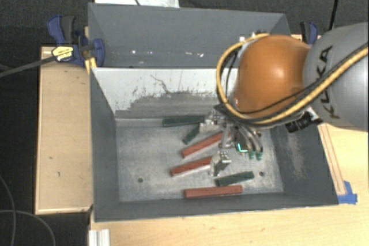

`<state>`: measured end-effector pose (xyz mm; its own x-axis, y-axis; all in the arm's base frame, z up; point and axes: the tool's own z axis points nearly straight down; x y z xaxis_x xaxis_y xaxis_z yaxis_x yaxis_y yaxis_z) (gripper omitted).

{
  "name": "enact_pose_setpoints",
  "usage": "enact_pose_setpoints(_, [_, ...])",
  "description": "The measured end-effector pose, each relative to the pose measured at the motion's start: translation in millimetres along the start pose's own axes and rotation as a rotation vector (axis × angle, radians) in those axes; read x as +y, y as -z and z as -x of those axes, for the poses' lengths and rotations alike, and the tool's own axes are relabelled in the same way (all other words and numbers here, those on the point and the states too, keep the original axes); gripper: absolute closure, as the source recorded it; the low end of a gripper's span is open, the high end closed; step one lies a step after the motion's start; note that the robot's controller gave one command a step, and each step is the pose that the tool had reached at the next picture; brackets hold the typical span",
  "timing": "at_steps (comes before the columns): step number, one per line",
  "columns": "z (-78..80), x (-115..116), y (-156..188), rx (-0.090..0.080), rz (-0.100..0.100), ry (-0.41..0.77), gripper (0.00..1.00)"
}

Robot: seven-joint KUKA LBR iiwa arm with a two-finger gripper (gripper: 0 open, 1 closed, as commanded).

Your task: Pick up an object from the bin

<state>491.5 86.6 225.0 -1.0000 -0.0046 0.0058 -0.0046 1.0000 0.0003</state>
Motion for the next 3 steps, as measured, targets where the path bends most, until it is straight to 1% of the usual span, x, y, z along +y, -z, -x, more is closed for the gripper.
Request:
enact_pose_setpoints(1, [1.7,-0.5,3.8,-0.008,0.001,-0.003,0.0])
enact_pose_setpoints(2, [39.0,-24.4,-36.4,-0.016,0.0,0.187,0.0])
enact_pose_setpoints(3, [74.3,-31.7,-63.6,-0.01,-0.001,0.366,0.0])
